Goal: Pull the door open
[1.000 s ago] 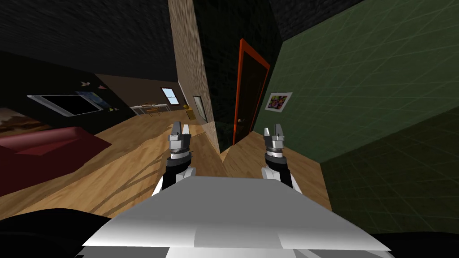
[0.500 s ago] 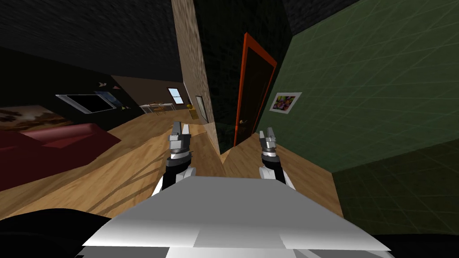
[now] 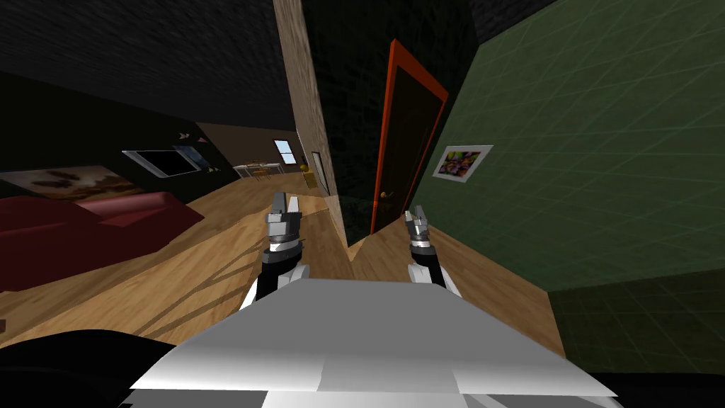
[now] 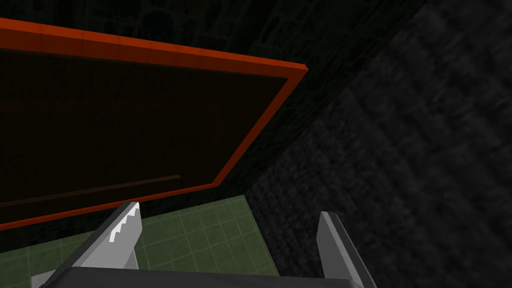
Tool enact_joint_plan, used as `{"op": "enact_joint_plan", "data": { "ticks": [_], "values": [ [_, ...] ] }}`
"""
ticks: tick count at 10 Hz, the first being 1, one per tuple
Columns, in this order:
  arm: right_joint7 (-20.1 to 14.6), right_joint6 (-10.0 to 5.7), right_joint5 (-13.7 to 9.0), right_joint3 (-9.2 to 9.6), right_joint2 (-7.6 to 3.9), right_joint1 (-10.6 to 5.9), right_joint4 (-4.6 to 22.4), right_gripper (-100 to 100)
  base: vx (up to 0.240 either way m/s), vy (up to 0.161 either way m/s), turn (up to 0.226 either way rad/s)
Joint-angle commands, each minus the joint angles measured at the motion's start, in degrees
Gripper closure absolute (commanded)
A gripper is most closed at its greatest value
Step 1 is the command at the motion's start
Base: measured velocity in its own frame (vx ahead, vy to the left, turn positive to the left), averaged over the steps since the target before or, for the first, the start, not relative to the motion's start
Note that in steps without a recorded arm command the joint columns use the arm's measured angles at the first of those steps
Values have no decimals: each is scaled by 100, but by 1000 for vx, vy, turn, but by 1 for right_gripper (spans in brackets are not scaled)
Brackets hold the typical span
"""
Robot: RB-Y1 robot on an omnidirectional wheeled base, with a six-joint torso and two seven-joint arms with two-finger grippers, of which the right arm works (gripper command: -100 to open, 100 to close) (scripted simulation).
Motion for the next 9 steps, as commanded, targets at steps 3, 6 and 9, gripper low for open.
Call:
{"op": "enact_joint_plan", "data": {
  "ticks": [3,6,9],
  "values": [
    [-95,-64,-24,38,-113,-202,527,-100,76,-82,111],
    [-182,-119,-50,64,-220,-354,959,-100,91,-86,98],
    [-272,-175,-78,91,-330,-512,1409,-100,75,-83,112]
  ]
}}
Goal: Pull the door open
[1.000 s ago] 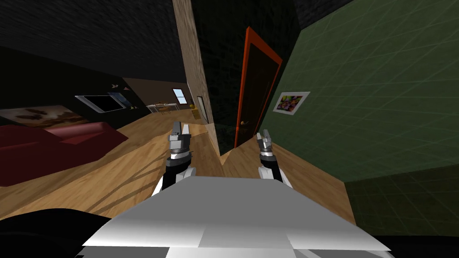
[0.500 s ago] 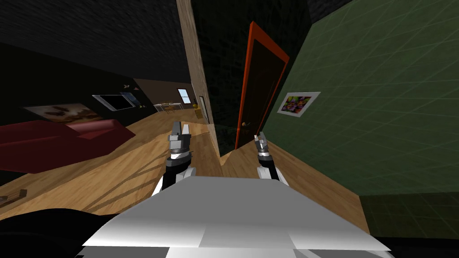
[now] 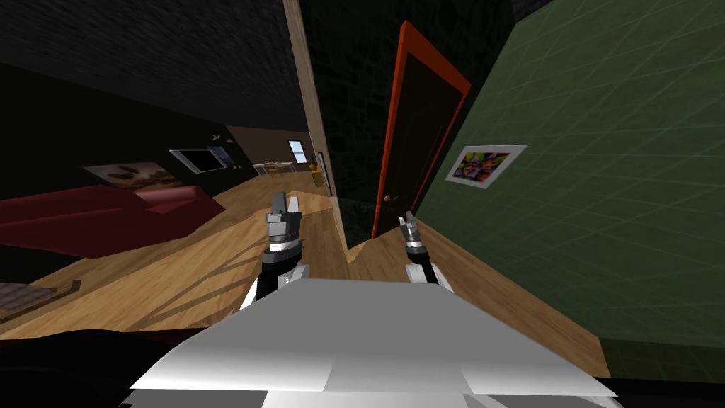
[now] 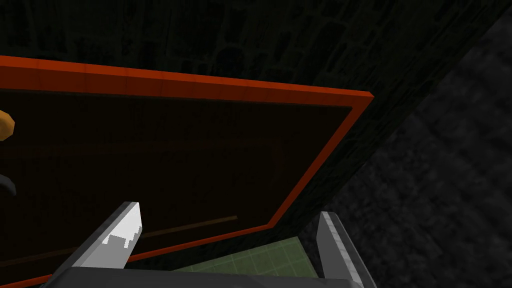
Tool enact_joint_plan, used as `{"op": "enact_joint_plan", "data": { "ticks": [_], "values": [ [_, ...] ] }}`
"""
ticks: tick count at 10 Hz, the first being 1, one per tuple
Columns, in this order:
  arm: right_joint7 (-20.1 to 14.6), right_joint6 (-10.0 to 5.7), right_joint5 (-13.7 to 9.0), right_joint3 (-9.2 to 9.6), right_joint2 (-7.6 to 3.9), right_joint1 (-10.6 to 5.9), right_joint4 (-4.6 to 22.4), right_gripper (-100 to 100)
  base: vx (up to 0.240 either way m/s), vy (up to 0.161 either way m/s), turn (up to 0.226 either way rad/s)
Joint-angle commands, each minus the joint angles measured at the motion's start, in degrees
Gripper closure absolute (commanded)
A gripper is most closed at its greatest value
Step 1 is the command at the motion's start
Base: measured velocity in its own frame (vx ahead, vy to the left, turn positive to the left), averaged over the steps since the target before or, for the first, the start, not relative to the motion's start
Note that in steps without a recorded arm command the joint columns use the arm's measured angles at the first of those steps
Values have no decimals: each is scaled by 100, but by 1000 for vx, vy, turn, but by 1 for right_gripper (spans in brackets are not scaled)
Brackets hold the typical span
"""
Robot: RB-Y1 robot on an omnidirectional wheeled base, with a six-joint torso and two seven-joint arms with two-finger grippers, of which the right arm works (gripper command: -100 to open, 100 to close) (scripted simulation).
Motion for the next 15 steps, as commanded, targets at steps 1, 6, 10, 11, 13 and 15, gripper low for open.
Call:
{"op": "enact_joint_plan", "data": {
  "ticks": [1,6,10,11,13,15],
  "values": [
    [-50,-34,-13,19,-56,-76,241,-100,75,-96,111],
    [-205,-131,-60,66,-241,-347,1013,-100,78,-90,114],
    [-329,-209,-98,103,-388,-564,1631,-100,72,-106,113],
    [-360,-228,-107,113,-425,-619,1786,-100,67,-95,115],
    [-420,-266,-126,131,-496,-724,2086,-100,73,-93,115],
    [-481,-303,-144,149,-566,-829,2385,-100,54,-102,105]
  ]
}}
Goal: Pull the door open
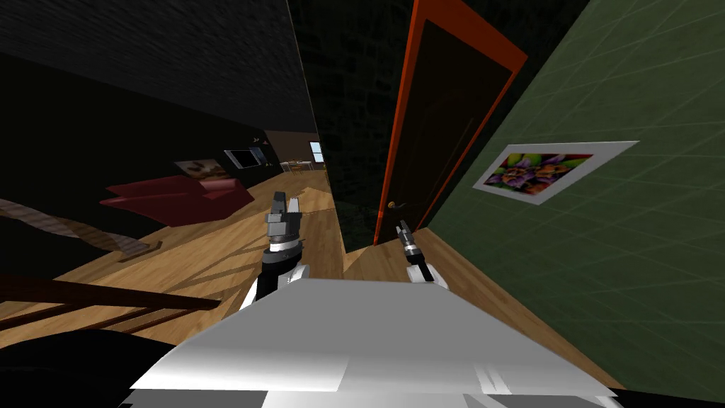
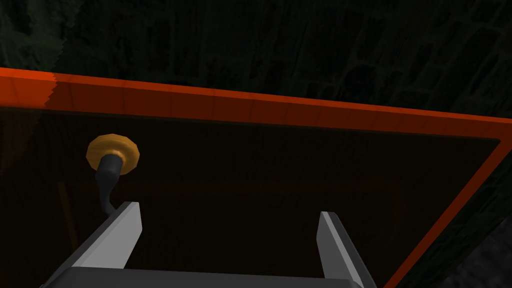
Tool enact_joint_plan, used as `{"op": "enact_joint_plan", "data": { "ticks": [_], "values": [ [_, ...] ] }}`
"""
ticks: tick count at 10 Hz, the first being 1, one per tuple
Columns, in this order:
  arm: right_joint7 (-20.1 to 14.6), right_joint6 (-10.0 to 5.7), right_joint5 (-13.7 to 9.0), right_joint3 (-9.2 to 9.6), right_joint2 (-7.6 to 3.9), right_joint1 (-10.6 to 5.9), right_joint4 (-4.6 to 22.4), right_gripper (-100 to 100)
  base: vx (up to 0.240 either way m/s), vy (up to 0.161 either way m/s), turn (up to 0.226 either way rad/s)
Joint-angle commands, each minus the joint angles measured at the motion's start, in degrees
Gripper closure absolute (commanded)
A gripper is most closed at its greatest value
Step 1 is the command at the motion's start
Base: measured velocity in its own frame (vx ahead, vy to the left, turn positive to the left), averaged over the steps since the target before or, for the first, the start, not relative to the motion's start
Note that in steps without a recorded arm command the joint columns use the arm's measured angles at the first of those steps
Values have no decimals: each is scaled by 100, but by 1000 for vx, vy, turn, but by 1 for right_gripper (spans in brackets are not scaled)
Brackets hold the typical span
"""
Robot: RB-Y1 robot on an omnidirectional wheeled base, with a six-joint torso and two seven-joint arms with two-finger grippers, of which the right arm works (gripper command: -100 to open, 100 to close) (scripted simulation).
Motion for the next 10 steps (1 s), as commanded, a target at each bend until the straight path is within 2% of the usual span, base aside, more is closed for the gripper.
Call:
{"op": "enact_joint_plan", "data": {
  "ticks": [1,10],
  "values": [
    [-61,-11,-19,13,-73,-65,204,-100,69,-107,133],
    [-306,-164,-93,86,-357,-493,1420,-100,61,-99,97]
  ]
}}
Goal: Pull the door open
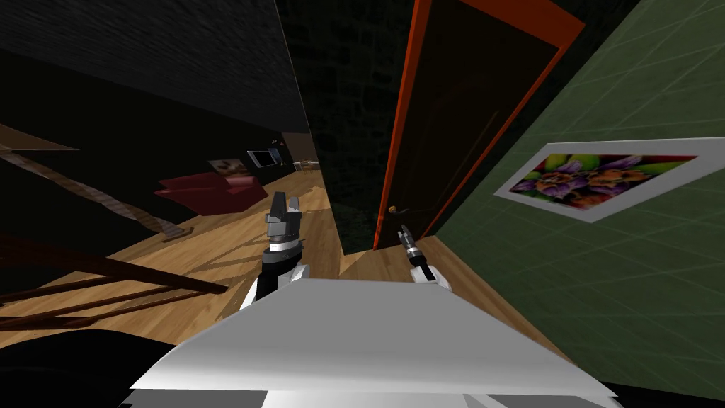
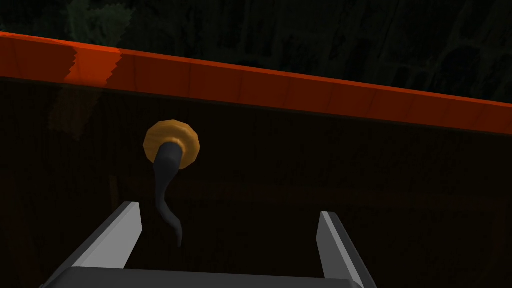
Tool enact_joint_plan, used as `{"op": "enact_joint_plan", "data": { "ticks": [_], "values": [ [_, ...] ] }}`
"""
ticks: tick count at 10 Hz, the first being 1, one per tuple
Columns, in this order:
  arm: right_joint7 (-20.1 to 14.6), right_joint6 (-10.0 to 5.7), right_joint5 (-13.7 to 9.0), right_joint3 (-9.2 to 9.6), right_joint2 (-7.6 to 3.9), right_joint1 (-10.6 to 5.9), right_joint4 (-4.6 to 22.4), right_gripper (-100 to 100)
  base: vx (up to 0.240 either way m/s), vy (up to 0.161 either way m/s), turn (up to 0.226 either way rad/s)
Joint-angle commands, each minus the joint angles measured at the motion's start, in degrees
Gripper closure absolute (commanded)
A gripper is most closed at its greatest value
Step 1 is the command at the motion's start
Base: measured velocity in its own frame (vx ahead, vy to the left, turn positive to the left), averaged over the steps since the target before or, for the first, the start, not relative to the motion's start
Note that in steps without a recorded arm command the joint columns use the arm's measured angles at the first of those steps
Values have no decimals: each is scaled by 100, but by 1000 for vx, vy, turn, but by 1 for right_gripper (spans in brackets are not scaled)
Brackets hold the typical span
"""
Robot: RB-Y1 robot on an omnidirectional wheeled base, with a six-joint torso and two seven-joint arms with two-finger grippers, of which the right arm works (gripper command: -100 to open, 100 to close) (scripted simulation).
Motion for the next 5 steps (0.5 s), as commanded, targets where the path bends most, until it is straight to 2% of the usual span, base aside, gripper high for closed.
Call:
{"op": "enact_joint_plan", "data": {
  "ticks": [1,5],
  "values": [
    [-51,-11,-15,11,-55,-80,199,-100,57,-95,97],
    [-140,-67,-42,38,-157,-234,638,-100,54,-99,83]
  ]
}}
